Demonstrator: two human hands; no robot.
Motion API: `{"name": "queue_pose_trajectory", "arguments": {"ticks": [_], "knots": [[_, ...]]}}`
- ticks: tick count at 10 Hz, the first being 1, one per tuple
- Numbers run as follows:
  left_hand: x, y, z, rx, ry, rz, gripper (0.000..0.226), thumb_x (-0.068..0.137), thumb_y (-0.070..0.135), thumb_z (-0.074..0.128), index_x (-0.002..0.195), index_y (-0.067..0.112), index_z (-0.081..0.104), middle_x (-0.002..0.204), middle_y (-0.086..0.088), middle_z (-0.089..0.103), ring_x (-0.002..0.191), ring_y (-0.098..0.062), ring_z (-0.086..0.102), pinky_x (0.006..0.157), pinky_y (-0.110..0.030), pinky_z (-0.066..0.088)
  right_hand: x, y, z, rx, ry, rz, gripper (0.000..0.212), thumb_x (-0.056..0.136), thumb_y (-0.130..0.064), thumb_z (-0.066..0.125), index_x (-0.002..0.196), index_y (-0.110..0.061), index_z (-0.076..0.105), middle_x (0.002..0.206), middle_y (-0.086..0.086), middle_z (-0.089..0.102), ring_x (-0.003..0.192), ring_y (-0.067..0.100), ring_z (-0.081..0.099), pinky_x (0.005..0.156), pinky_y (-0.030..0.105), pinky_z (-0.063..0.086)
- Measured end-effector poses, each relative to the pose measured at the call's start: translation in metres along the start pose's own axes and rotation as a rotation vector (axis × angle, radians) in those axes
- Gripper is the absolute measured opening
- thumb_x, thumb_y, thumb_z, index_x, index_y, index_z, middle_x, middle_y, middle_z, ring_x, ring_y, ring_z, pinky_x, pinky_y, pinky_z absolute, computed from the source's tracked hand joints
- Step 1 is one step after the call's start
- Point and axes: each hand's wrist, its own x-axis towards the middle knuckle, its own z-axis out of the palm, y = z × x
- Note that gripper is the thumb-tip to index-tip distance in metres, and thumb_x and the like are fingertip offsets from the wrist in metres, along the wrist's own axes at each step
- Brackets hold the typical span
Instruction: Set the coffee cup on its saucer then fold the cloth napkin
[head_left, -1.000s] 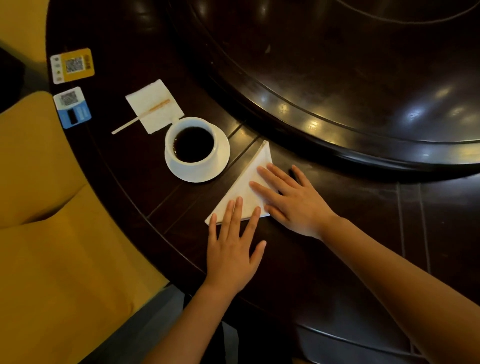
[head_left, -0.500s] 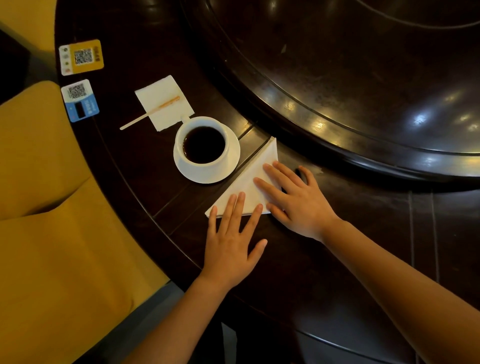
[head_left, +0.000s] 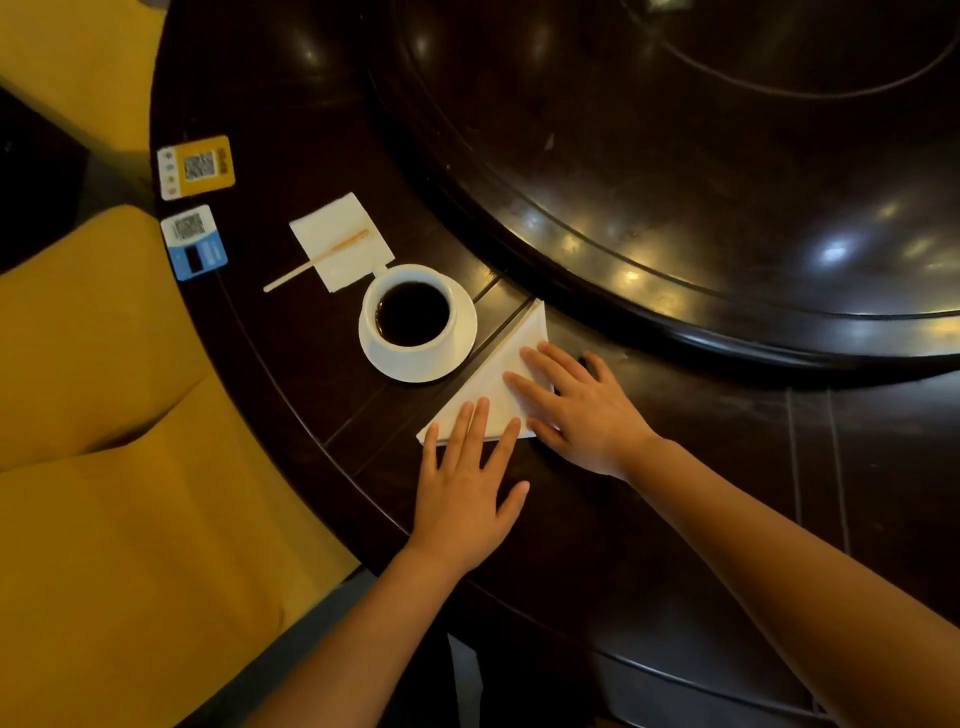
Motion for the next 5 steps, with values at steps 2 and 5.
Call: {"name": "queue_pose_trajectory", "arguments": {"ticks": [2,5], "knots": [[0.007,-0.005,-0.051,-0.005,-0.154,-0.003,0.060,0.095,0.050,0.031,0.146,0.020,0.023,0.155,-0.008,0.020,0.143,-0.023,0.011,0.113,-0.043,0.016,-0.004,-0.016,-0.033,0.035,0.015,0.106,0.051,0.093,-0.038,0.045,0.141,-0.025,0.031,0.149,0.008,0.030,0.138,0.026,0.022,0.112,0.046,0.016],[-0.007,-0.001,-0.111,0.009,-0.300,0.015,0.032,0.094,0.040,0.037,0.105,0.015,0.054,0.112,-0.008,0.059,0.100,-0.027,0.057,0.072,-0.032,0.040,-0.062,-0.046,-0.065,0.189,-0.055,0.377,0.027,0.092,-0.033,0.041,0.108,-0.017,0.056,0.115,0.009,0.058,0.102,0.026,0.055,0.078,0.032,0.040]]}}
